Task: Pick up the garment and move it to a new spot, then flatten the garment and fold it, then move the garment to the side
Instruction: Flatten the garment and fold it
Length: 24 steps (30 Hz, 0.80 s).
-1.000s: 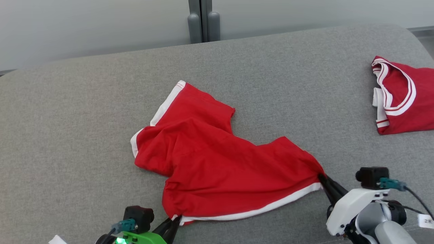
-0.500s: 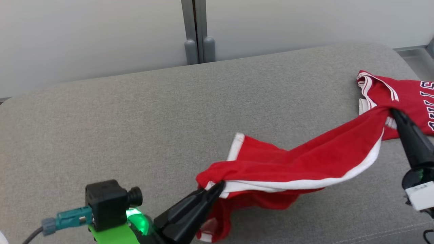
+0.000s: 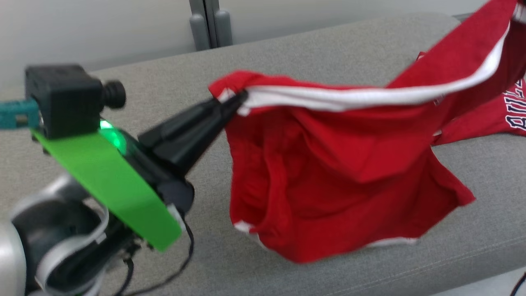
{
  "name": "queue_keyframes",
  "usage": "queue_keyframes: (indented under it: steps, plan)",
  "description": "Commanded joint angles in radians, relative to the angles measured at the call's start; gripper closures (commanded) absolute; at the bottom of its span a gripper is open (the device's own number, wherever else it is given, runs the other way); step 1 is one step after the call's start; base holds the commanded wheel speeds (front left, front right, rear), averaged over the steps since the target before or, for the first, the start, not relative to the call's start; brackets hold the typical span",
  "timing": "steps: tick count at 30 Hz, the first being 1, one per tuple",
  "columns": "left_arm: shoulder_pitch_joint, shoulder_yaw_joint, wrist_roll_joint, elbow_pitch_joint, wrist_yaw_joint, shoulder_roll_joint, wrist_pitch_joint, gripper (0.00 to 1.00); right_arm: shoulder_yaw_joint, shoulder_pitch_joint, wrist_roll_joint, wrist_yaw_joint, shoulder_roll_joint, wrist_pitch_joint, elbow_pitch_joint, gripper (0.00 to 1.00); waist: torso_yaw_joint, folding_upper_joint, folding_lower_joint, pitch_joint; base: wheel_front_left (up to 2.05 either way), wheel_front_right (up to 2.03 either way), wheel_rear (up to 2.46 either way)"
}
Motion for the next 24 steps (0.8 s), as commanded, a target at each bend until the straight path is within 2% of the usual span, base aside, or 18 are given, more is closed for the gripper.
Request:
queue_keyframes:
  steps: [1, 4, 8, 11, 15, 20, 24]
  plan:
    - [-0.079, 0.015, 0.03, 0.05, -0.018, 0.021, 0.004, 1.0, 0.019, -0.077, -0.012, 0.0, 0.027, 0.01, 0.046, 1.0, -0.032, -0.0001, 0.0, 0.144, 0.0, 0.0, 0.0]
    - [-0.269, 0.034, 0.101, 0.226, -0.053, 0.03, -0.024, 1.0, 0.036, -0.276, -0.1, 0.0, 0.061, 0.004, 0.186, 1.0, -0.023, -0.0001, 0.0, 0.247, 0.0, 0.0, 0.0]
    - [-0.51, 0.028, 0.172, 0.503, -0.09, -0.02, -0.107, 1.0, 0.065, -0.544, -0.213, 0.0, 0.117, -0.069, 0.379, 1.0, -0.012, -0.0001, 0.0, 0.349, 0.0, 0.0, 0.0]
    - [-0.674, 0.021, 0.242, 0.714, -0.126, -0.041, -0.212, 1.0, 0.062, -0.706, -0.266, 0.0, 0.156, -0.158, 0.549, 1.0, -0.013, -0.0001, 0.0, 0.398, 0.0, 0.0, 0.0]
    - [-0.826, 0.016, 0.329, 0.959, -0.153, -0.06, -0.39, 1.0, 0.064, -0.845, -0.31, 0.0, 0.181, -0.292, 0.75, 1.0, -0.019, -0.0001, 0.0, 0.443, 0.0, 0.0, 0.0]
    - [-0.853, -0.009, 0.367, 1.174, -0.184, -0.071, -0.587, 1.0, 0.153, -0.816, -0.306, 0.0, 0.186, -0.442, 0.92, 1.0, -0.023, -0.0001, 0.0, 0.458, 0.0, 0.0, 0.0]
    - [-0.747, -0.076, 0.399, 1.247, -0.197, -0.052, -0.728, 1.0, 0.251, -0.689, -0.248, 0.0, 0.176, -0.521, 0.943, 1.0, -0.026, -0.0001, 0.0, 0.431, 0.0, 0.0, 0.0]
